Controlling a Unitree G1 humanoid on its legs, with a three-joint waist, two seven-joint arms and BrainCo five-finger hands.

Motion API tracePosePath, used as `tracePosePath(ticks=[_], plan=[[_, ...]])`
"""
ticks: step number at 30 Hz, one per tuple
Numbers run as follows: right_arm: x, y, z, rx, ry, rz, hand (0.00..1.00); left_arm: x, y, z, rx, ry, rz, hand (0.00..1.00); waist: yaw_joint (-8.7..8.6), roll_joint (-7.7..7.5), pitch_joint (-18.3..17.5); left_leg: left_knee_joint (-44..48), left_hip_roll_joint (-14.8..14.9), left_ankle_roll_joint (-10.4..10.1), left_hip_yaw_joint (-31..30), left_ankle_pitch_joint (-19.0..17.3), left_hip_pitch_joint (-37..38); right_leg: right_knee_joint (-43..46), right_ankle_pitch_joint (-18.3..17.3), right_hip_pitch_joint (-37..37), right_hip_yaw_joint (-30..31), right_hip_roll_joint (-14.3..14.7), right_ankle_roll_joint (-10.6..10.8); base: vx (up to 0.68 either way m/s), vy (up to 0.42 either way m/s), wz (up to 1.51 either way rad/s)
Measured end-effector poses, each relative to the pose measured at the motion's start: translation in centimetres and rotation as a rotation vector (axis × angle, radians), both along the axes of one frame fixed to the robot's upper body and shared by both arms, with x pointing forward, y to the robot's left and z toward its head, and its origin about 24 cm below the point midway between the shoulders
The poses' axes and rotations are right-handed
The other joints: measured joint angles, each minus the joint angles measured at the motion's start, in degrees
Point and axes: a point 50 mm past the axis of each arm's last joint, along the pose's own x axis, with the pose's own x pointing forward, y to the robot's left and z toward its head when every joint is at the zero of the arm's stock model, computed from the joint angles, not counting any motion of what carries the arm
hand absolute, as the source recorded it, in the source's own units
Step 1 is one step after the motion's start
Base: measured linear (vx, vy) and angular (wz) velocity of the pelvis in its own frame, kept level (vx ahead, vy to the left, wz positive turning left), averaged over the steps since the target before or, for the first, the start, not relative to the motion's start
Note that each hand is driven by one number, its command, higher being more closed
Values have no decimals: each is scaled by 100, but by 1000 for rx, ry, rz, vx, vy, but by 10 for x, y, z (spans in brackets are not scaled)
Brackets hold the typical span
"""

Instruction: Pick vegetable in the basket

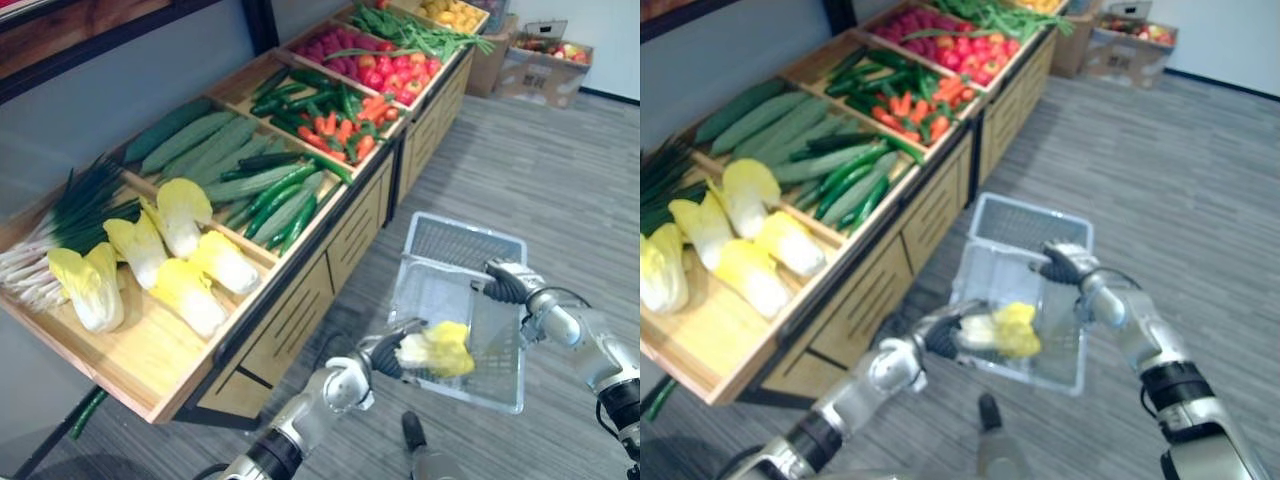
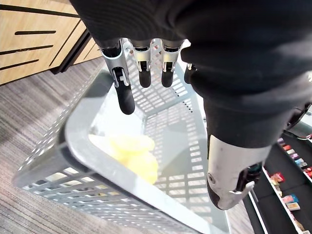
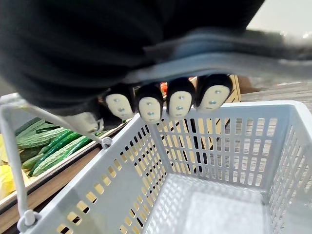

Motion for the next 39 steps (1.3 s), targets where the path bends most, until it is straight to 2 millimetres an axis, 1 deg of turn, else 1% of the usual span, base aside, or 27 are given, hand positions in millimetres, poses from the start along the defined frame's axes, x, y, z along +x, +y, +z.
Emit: tracePosePath(ticks=[4,7,10,11,12,13,14,15,17,18,19,21,22,23,24,25,26,27,29,30,31,32,34,35,36,37,39], plan=[[-2,-3,-2,3,5,-12,100,0,-1,1,-3,-1,-7,0,1,20,11,137,29,26,-153,-87,-91,-1,7,4,-34,-20,12,-18,34,5],[-5,-9,-3,10,6,-36,100,0,-3,12,-25,-39,-20,0,3,46,23,169,13,46,-210,-110,-121,-1,13,20,-68,-58,21,-24,40,9],[-8,-11,-7,11,20,-44,100,-6,-5,38,-102,-117,-82,0,9,64,18,278,69,57,-244,-158,-159,-1,18,37,-95,-56,36,-10,16,4],[-8,-12,-8,10,25,-45,100,-8,-6,43,-123,-122,-105,0,11,73,16,306,91,56,-245,-173,-156,0,18,51,-97,-52,37,0,0,0],[-11,-13,-11,11,38,-49,100,-17,-6,54,-191,-108,-183,0,26,101,14,386,155,43,-244,-220,-122,0,19,106,-100,-43,37,-9,33,-2],[-12,-13,-13,11,43,-51,100,-21,-6,59,-213,-110,-217,0,28,109,12,400,170,39,-235,-226,-103,2,19,132,-102,-34,37,-7,38,-5],[-14,-14,-16,12,55,-55,100,-30,-3,69,-256,-101,-287,0,39,117,9,395,183,31,-217,-230,-64,4,18,188,-98,-19,37,-7,19,-3],[-15,-15,-17,13,60,-56,100,-34,0,74,-312,-61,-321,0,39,129,1,394,191,23,-216,-235,-45,7,18,205,-99,-12,36,-7,18,-5],[-19,-17,-22,19,73,-67,100,-43,17,92,-474,55,-405,0,97,142,-7,343,184,-30,-124,-260,28,51,17,204,-101,-9,37,-12,20,-7],[-21,-19,-25,18,80,-74,100,-43,21,96,-502,76,-413,0,139,153,-14,332,181,-33,-109,-255,38,66,15,204,-105,-6,37,0,0,0],[-26,-23,-32,18,103,-91,100,-43,28,102,-549,94,-412,0,177,171,-30,311,175,-37,-134,-244,36,91,1,204,-159,-17,31,-20,12,17],[-36,-31,-46,26,144,-135,100,-40,38,108,-610,97,-371,0,196,184,-52,155,78,-21,-286,-163,7,101,-28,234,-314,-97,36,-9,5,40],[-46,-38,-56,49,171,-184,100,-38,47,111,-650,86,-320,0,201,183,-80,4,-21,16,-436,-81,-45,100,-48,246,-444,-164,43,1,-4,66],[-57,-46,-70,83,200,-255,100,-36,60,113,-697,71,-242,0,200,167,-127,-123,-87,30,-608,6,-122,94,-110,256,-614,-223,35,8,-14,73],[-64,-51,-78,104,220,-297,100,-36,68,113,-718,62,-188,0,200,141,-151,-177,-118,34,-733,55,-173,90,-134,268,-721,-241,20,28,-38,81],[-77,-58,-93,141,267,-376,100,-34,86,110,-737,39,-81,0,219,129,-209,-353,-190,38,-921,198,-199,86,-176,329,-916,-277,-7,31,-41,75],[-87,-62,-105,167,298,-435,100,-34,97,107,-747,28,-7,0,235,58,-254,-508,-256,30,-1062,315,-230,71,-207,359,-1042,-307,-20,42,-57,87],[-99,-67,-116,190,329,-500,100,-34,107,105,-757,15,59,0,272,20,-359,-665,-329,39,-1228,437,-293,36,-221,376,-1200,-346,-30,52,-50,90],[-125,-78,-140,250,397,-660,100,-29,127,102,-843,-43,233,0,387,-80,-421,-1124,-555,120,-1644,769,-292,-63,-239,533,-1615,-432,-42,52,-47,97],[-131,-80,-145,266,410,-695,100,-27,130,101,-863,-59,271,0,442,-85,-444,-1218,-600,137,-1725,841,-292,-74,-245,556,-1704,-452,-46,38,-37,92],[-142,-80,-155,296,443,-754,100,-25,139,98,-898,-94,368,0,474,-148,-448,-1439,-700,168,-1936,995,-296,-105,-246,620,-1903,-500,-48,22,-21,71],[-146,-79,-159,311,456,-775,100,-25,145,96,-903,-111,420,0,474,-169,-464,-1525,-750,184,-2011,1076,-291,-107,-248,633,-1997,-520,-51,7,-8,81],[-159,-79,-168,352,469,-852,100,-26,174,76,-872,-130,667,0,469,-211,-509,-1821,-878,233,-2279,1279,-281,-106,-256,708,-2277,-579,-60,-24,10,60],[-162,-79,-170,361,474,-866,100,-28,182,70,-859,-130,728,0,470,-221,-529,-1888,-896,248,-2319,1322,-280,-106,-269,712,-2327,-592,-58,-32,8,48],[-170,-79,-175,398,473,-914,100,-34,203,56,-780,-145,896,0,465,-273,-593,-2058,-990,264,-2424,1425,-278,-101,-333,713,-2450,-636,-35,-27,9,36],[-174,-79,-177,408,479,-934,100,-37,211,50,-742,-147,957,0,467,-282,-624,-2135,-1006,264,-2461,1470,-275,-98,-340,712,-2481,-643,-40,-40,12,39],[-187,-83,-182,442,491,-999,100,-50,241,24,-606,-124,1172,0,471,-306,-739,-2399,-1080,253,-2605,1619,-262,-97,-375,705,-2634,-653,-59,-34,14,33]])
